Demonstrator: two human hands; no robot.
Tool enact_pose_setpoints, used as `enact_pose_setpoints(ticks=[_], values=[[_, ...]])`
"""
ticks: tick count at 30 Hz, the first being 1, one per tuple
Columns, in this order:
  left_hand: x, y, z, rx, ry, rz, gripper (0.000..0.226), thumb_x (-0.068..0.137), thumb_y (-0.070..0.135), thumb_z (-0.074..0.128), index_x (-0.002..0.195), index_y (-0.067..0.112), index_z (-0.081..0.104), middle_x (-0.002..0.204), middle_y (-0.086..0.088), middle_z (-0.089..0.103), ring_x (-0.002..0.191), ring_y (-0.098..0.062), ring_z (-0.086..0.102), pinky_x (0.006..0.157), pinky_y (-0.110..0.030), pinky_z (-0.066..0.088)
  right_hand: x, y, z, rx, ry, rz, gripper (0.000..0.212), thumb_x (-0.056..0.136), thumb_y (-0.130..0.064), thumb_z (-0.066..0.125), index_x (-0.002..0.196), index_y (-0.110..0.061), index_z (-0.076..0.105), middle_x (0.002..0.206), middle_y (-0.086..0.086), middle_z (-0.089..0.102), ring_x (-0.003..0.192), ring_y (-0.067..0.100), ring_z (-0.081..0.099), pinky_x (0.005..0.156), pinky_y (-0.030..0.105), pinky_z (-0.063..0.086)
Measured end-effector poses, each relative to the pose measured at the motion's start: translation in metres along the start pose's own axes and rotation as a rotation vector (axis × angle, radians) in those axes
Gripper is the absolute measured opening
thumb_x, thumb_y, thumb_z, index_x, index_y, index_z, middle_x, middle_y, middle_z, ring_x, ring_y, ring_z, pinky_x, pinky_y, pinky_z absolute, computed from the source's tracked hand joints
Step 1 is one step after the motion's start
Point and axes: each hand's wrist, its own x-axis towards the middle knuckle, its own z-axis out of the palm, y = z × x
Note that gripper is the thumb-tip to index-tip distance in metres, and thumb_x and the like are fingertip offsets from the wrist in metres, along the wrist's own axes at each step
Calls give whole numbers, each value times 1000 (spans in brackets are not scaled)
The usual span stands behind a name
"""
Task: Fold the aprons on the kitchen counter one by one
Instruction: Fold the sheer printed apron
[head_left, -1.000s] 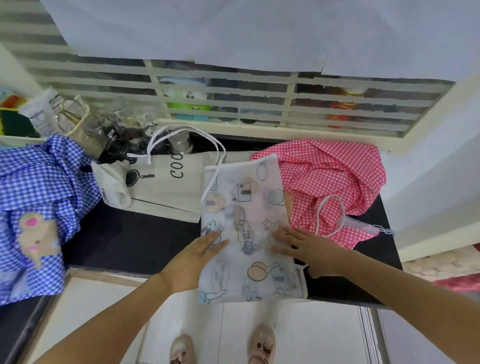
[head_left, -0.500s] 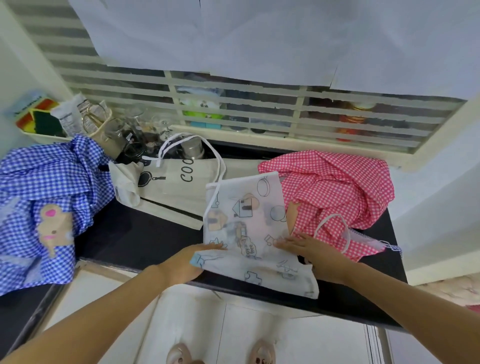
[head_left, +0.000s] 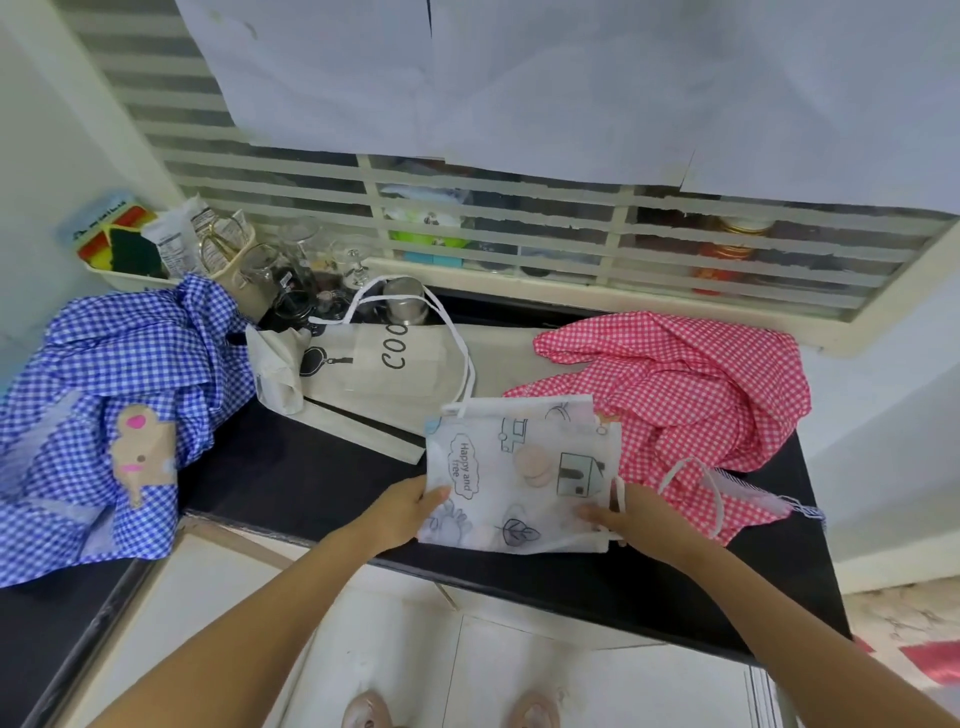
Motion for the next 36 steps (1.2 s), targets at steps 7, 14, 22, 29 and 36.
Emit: enact_pose_setpoints(ticks=[7, 14, 22, 29, 36], values=[[11, 2, 6, 19, 238, -20, 34, 99, 38, 45, 113, 9, 58, 111, -7, 67, 99, -18, 64, 88, -37, 53, 20, -9, 19, 90, 189, 106, 32, 99, -25, 48, 125, -8, 57, 113, 0, 63, 95, 14, 59, 91, 26, 47], [16, 27, 21, 322, 742, 148, 56, 89, 27, 64, 134, 4, 40, 119, -14, 59, 104, -29, 60, 84, -41, 53, 24, -8, 23, 330, 196, 419, 24, 97, -26, 51, 104, -4, 59, 85, 10, 59, 71, 21, 56, 58, 29, 48], [58, 29, 52, 956, 331, 368, 79, 85, 71, 13, 152, 31, -4, 159, -2, -11, 146, -33, -10, 108, -67, 0, 30, -8, 20, 270, 154, 450, 28, 98, -29, 50, 108, -4, 57, 83, 6, 58, 70, 18, 56, 54, 26, 47], [73, 23, 51, 903, 268, 249, 82, 67, 84, -15, 134, 41, -36, 149, 5, -37, 139, -23, -33, 110, -61, -16, 19, -19, -10, -415, 589, 181, 32, 90, -19, 58, 118, -8, 48, 109, 8, 58, 94, 20, 57, 84, 34, 47], [77, 18, 54, 901, 341, 293, 77, 75, 79, -13, 139, 41, -34, 155, -1, -25, 143, -29, -23, 110, -58, -18, 41, -62, 51, -609, 533, -569, 69, 68, 5, 55, 135, -9, 44, 147, 14, 39, 139, 29, 26, 109, 52, 27]])
